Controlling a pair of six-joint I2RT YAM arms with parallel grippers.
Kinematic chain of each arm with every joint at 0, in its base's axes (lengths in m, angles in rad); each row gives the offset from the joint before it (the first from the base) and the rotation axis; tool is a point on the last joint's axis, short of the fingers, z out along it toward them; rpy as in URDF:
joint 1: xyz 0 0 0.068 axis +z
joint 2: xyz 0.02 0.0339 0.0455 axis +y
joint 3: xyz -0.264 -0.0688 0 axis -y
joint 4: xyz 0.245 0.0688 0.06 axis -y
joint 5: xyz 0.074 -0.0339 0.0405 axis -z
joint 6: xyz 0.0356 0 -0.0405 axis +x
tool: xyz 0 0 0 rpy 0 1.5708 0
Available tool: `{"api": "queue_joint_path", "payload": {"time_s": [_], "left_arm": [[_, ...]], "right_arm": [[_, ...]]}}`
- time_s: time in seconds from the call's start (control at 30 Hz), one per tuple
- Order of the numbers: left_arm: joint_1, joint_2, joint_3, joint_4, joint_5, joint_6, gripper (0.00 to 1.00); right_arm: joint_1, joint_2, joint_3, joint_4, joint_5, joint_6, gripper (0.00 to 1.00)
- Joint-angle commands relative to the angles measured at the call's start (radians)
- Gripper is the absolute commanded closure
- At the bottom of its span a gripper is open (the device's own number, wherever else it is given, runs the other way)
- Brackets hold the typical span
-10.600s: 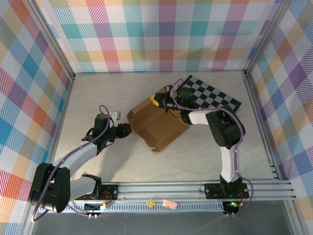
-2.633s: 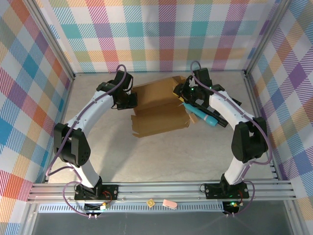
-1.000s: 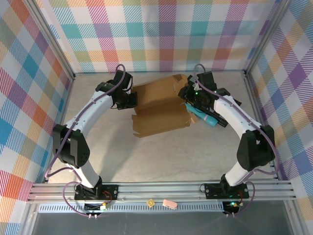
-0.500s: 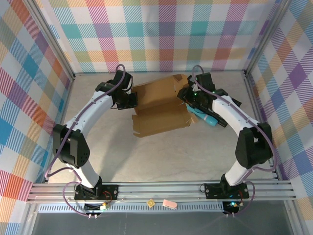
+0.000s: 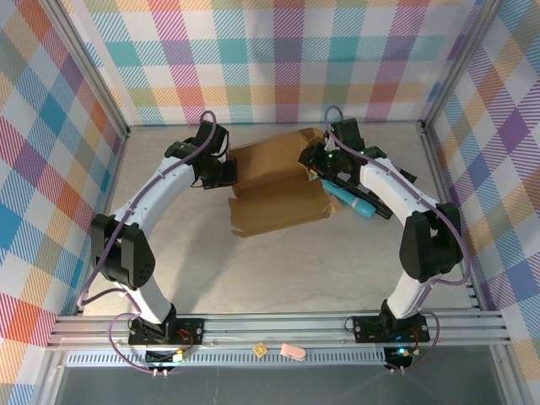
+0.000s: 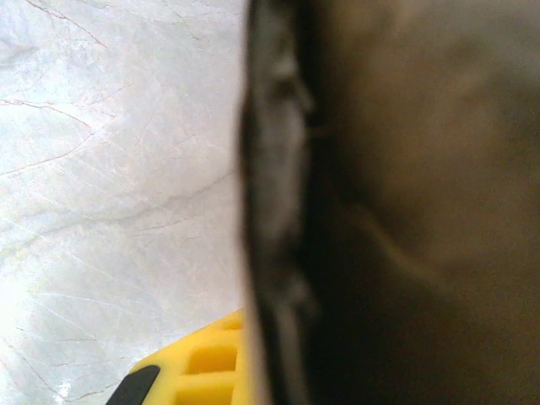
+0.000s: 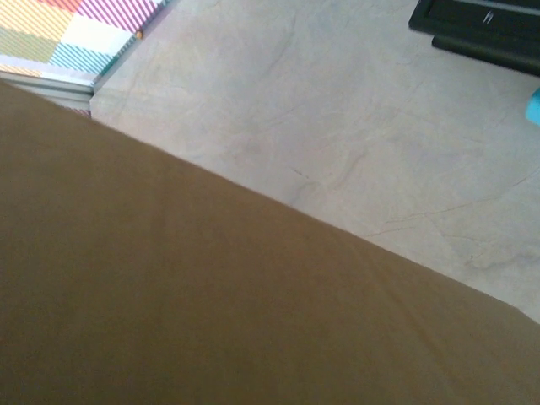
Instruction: Fold the paper box
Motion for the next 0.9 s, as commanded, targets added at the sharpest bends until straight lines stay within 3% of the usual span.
{"api": "queue_joint_path", "payload": {"time_s": [0.0, 0.5, 0.73, 0.87], "left_arm": [[0.009, -0.025, 0.020, 0.024, 0.026, -0.012, 1.00], [0.010, -0.009, 0.031, 0.031, 0.028, -0.018, 1.00], [0.037, 0.024, 0.048, 0.052, 0.034, 0.014, 1.00], [0.064, 0.062, 0.097, 0.052, 0.077, 0.055, 1.00]], "right_arm": [[0.008, 0.011, 0.017, -0.007, -0.036, -0.021, 0.61], [0.068, 0.045, 0.048, -0.048, -0.004, -0.028, 0.62], [0.049, -0.013, 0.169, -0.150, -0.036, -0.120, 0.53], [-0.029, -0.082, 0.200, -0.174, -0.174, -0.177, 0.44]]}}
